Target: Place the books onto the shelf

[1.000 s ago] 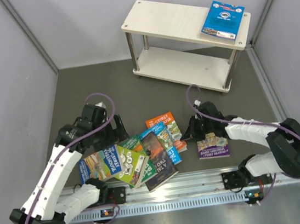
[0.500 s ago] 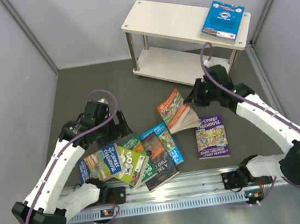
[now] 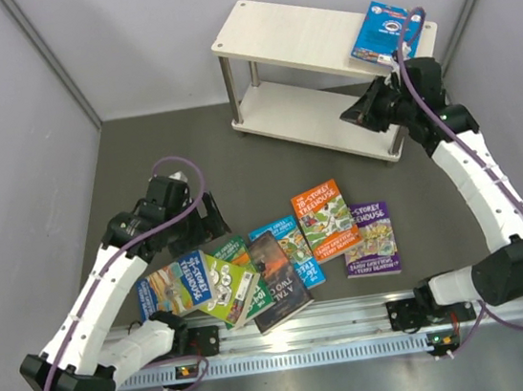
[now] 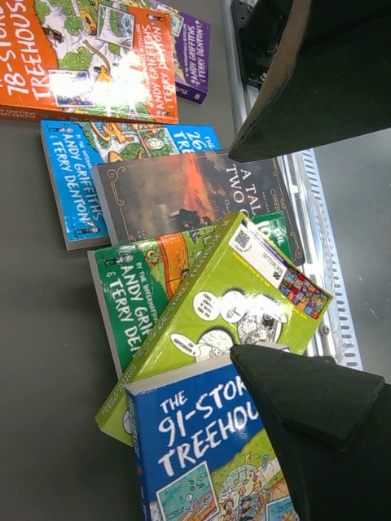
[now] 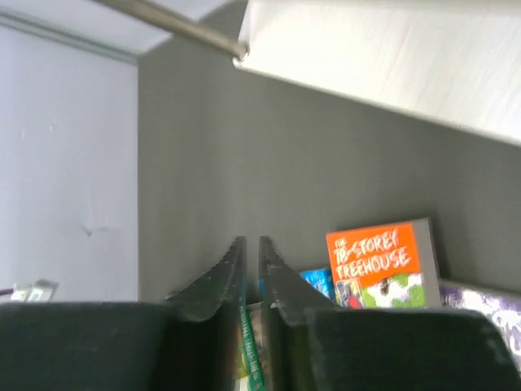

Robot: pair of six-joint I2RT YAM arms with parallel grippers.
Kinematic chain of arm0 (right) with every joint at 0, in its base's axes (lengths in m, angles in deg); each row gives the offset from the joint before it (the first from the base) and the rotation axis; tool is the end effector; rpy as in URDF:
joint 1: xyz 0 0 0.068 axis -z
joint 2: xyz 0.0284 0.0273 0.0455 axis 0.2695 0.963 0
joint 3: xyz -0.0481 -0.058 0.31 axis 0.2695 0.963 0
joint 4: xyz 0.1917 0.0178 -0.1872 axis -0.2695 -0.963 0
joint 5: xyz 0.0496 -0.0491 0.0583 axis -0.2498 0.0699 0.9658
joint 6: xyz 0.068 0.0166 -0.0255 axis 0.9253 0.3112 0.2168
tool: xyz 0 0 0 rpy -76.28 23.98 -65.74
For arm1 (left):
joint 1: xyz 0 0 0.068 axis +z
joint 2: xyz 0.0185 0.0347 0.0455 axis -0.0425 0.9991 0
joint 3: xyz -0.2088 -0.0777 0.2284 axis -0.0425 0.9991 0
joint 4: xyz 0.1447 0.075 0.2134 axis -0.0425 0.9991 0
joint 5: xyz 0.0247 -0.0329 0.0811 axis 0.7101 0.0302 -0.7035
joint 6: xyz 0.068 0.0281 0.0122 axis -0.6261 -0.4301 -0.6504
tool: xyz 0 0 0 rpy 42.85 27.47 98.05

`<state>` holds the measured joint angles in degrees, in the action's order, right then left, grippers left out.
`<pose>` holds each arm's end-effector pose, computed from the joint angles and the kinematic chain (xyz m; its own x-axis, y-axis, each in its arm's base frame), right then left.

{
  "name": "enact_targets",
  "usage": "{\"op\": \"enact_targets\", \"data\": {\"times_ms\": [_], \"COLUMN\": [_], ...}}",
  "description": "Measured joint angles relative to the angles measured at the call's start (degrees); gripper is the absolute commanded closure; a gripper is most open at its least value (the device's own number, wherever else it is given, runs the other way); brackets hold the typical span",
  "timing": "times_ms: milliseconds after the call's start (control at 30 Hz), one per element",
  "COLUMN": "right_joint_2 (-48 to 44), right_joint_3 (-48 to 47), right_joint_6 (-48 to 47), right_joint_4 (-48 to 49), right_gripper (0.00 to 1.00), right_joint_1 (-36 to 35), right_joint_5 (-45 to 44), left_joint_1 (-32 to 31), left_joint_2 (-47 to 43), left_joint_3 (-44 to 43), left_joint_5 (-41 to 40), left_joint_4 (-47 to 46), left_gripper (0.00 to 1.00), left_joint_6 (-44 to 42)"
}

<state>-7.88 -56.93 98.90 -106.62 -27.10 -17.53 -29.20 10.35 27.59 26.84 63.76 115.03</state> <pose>0.3033 0.0788 0.4389 -0.6152 0.5309 -0.5828 -0.0247 0.7259 0.6873 0.1554 -0.0822 0.3400 -0.8752 -0.2814 -0.3934 -0.1175 0.9126 -0.3915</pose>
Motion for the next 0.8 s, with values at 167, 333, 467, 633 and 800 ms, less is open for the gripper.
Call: {"op": "enact_targets", "data": {"times_ms": [167,333,467,633,800], "right_joint_2": [-2.14,-3.21,1.95,11.67,19.19], "right_joint_3": [9.66,25.2,26.62,25.79,24.9], "right_joint_6": [-3.28,-7.52,-10.91,-14.08,-16.33], "right_joint_4": [-0.83,-3.43,-2.27,2.78,7.61], "right_gripper": [0.12,0.0,0.0,0.0,0.0], "right_joint_1": [-1.46,-1.66,-1.6,-0.33,0.46], "right_joint_5": [3.17,3.06,2.82,4.26,6.62], "left_joint_1": [0.0,0.0,-0.02,-0.37,-0.74], "left_joint_2": [-0.02,1.36,6.36,11.91,11.67], "left_joint_3": [0.57,3.72,4.07,2.91,2.38], "left_joint_5": [-0.22,2.32,4.35,5.73,5.84], "left_joint_4": [-0.55,-3.34,-5.88,-7.15,-7.1], "left_gripper": [0.01,0.01,0.01,0.02,0.02], "left_joint_6": [-0.04,-0.07,-0.2,-0.39,-0.35]}}
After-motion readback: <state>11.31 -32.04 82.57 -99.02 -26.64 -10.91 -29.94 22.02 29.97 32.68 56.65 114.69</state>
